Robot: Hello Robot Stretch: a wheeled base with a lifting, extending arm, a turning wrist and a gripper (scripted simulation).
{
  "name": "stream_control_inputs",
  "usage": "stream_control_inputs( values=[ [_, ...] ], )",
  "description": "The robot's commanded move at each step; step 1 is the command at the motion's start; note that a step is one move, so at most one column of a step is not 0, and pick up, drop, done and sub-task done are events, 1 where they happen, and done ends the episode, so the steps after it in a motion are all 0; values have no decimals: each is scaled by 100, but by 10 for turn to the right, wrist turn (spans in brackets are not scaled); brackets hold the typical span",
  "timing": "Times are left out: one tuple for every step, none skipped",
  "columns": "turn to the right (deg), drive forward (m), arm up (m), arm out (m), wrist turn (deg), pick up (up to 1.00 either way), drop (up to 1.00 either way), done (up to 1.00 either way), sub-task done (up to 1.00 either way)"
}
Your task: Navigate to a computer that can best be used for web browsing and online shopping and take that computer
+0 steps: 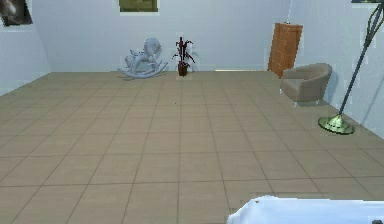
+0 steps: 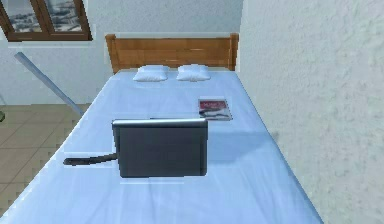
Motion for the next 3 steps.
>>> stream_control_inputs(
  values=[
    [0,0,0,40,0,0,0,0,0],
    [0,0,0,0,450,0,0,0,0],
    [0,0,0,0,450,0,0,0,0]
  ],
)
